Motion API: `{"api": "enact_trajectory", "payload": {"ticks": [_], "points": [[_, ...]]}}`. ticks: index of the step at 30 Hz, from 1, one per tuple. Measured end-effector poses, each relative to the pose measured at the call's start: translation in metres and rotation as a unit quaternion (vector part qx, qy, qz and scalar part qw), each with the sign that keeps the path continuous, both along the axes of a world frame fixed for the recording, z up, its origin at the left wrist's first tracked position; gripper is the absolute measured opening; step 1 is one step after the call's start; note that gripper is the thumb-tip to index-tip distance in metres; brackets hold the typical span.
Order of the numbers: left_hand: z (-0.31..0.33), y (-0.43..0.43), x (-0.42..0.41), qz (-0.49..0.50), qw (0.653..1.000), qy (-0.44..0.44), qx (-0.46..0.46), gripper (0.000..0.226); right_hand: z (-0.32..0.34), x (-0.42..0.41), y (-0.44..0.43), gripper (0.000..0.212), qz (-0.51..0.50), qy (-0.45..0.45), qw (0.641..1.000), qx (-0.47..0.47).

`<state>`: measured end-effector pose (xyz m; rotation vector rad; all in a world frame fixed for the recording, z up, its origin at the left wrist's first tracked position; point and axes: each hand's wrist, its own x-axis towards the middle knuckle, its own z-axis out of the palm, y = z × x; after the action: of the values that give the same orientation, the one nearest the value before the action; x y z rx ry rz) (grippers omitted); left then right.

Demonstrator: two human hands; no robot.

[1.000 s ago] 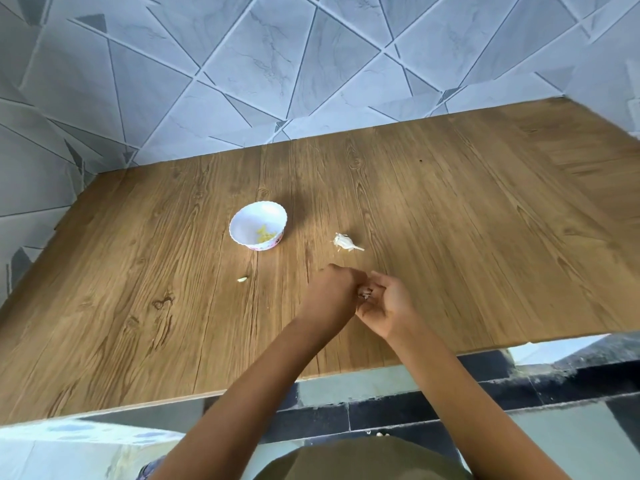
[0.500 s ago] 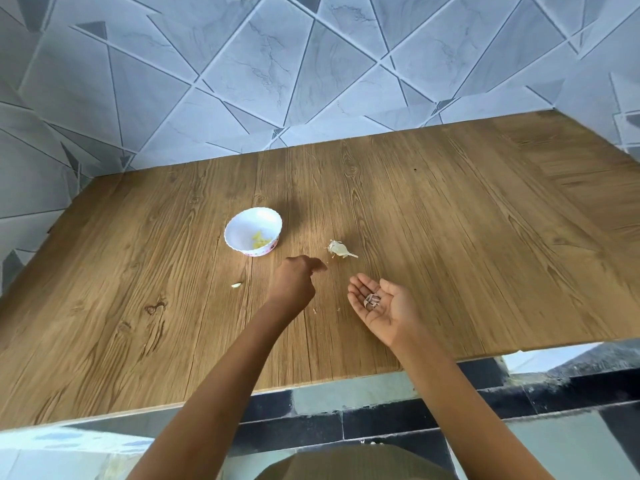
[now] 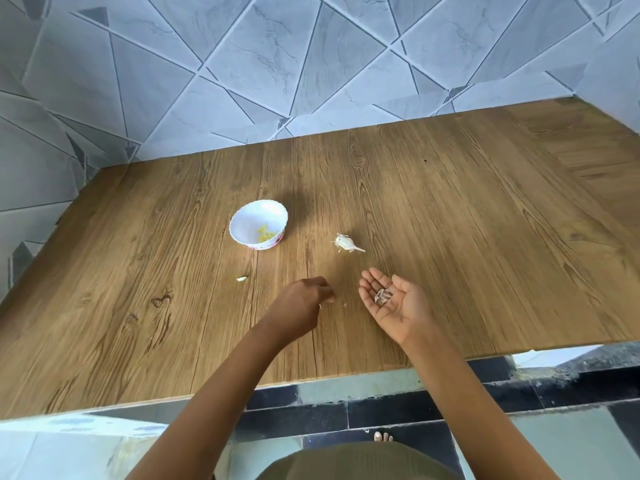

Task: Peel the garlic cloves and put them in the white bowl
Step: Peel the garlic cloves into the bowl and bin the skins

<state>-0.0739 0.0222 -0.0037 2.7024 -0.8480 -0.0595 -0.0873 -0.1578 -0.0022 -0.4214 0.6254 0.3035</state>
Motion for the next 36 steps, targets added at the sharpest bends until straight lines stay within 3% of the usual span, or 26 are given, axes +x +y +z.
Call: {"api": "enact_trajectory", "payload": {"ticks": [7, 12, 16, 21, 33, 36], "points": [[0.009, -0.016, 0.004, -0.083, 0.994, 0.028, -0.061, 0.015, 0.001, 0.0, 0.003, 0.036, -0.008, -0.001, 1.0, -0.007], [0.004, 0.002, 0.007, -0.088, 0.994, 0.038, -0.056, 0.01, 0.004, 0.0, 0.005, 0.036, -0.009, -0.011, 1.0, -0.003], [0.003, 0.031, 0.009, -0.048, 0.996, 0.051, -0.05, 0.01, 0.004, -0.001, 0.012, 0.037, 0.005, -0.012, 1.0, -0.001], [0.007, 0.041, 0.006, 0.053, 0.991, 0.054, -0.113, 0.016, 0.003, 0.001, 0.018, 0.037, 0.014, -0.011, 1.0, -0.001], [-0.008, 0.002, -0.013, 0.168, 0.985, -0.018, 0.034, 0.021, 0.003, 0.002, 0.028, 0.036, 0.019, -0.006, 1.0, -0.004], [-0.005, 0.007, 0.001, 0.194, 0.98, -0.014, 0.032, 0.018, 0.004, 0.001, 0.028, 0.037, 0.025, -0.001, 1.0, -0.001]]}}
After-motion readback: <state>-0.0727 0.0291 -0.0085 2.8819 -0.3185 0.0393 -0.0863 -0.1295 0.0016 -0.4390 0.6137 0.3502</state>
